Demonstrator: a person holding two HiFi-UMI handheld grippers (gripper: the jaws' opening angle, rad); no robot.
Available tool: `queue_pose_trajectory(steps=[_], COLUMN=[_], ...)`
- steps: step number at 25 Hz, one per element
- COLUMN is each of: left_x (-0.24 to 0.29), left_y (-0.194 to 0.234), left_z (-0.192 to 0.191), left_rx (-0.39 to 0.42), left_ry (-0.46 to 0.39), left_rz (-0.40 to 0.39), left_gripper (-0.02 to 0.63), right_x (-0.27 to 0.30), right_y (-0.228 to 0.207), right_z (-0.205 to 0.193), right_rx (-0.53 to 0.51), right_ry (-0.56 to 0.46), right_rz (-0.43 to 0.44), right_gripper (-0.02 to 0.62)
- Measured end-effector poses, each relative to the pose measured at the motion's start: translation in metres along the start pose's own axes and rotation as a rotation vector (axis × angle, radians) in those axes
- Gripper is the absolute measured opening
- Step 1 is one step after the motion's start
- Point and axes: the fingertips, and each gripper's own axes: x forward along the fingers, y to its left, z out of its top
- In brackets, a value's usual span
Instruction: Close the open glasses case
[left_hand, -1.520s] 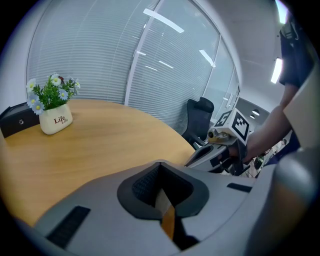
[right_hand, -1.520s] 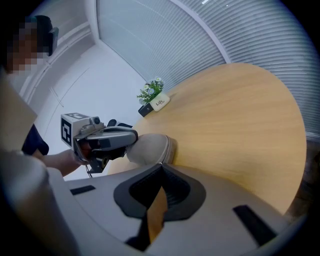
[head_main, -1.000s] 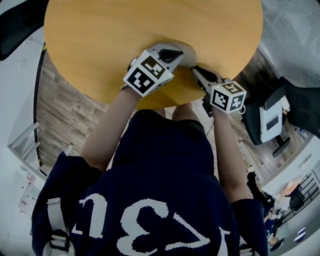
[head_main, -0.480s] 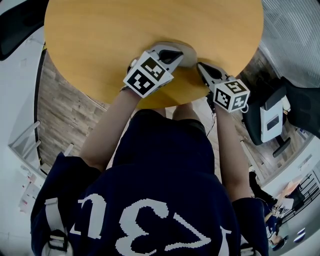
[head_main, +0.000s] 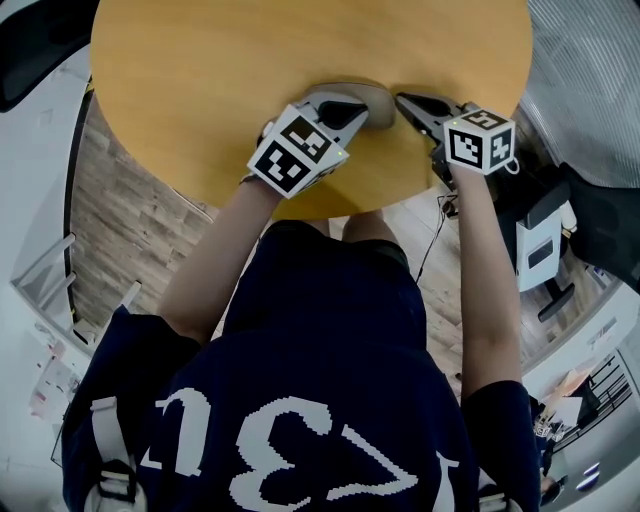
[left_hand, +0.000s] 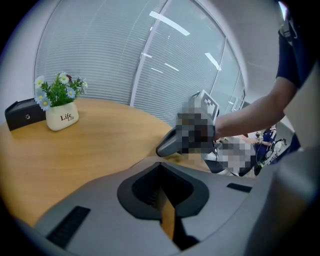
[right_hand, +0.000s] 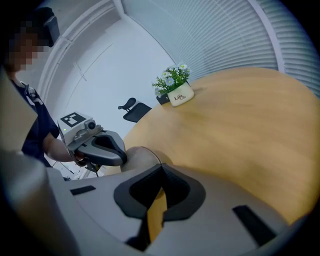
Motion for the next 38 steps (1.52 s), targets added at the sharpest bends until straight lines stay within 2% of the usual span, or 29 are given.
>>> queue_pose_trajectory(steps=[7,10,14,17,21,25,29,33,35,38], left_x=[0.000,-0.010,-0.032,-0.031,-0.030,-0.029,-0.028,-0.027,-0.027,-0.028], left_y=[-0.002,0.003,0.021,0.020,0.019,0.019,0.019,0.020,0.020,0.020], left_z=[0.002,-0.004,-0.016,-0.027,-0.028,-0.029,-0.028,-0.028,-0.027,-0.027], left_rx=[0.003,-0.104,-0.245,-0.201,-0.144,-0.104,-0.093,-0.101,-0.103,-0.092], left_ry=[-0.031,-0.068,-0.103,-0.076,-0.095,-0.101,-0.103,-0.088,-0.098,-0.100], left_rz=[0.038,0.093,0.205,0.250,0.293,0.319,0.331,0.349,0.353,0.369], left_gripper=[0.014,0.014,0.014,0.014,0.014,0.013,0.013,0.012,0.014,0.012], right_x=[-0.004,-0.008,0.000,0.008,0.005,0.005,0.002,-0.002,-0.003,-0.003], right_y=[0.004,0.023,0.070,0.096,0.091,0.086,0.081,0.073,0.072,0.080], right_z=[-0.005,-0.027,-0.067,-0.087,-0.086,-0.081,-0.078,-0.074,-0.071,-0.073], right_rx=[-0.017,-0.033,0.026,0.062,0.073,0.036,0.069,0.108,0.086,-0.028], right_ry=[0.046,0.082,0.092,0.084,0.045,0.068,0.046,-0.020,-0.037,0.009], right_rz=[0.061,0.088,0.163,0.210,0.196,0.187,0.170,0.122,0.104,0.110], right_gripper=[0.021,0.021,0.021,0.021,0.021,0.021,0.021,0.021,0.021,0.021])
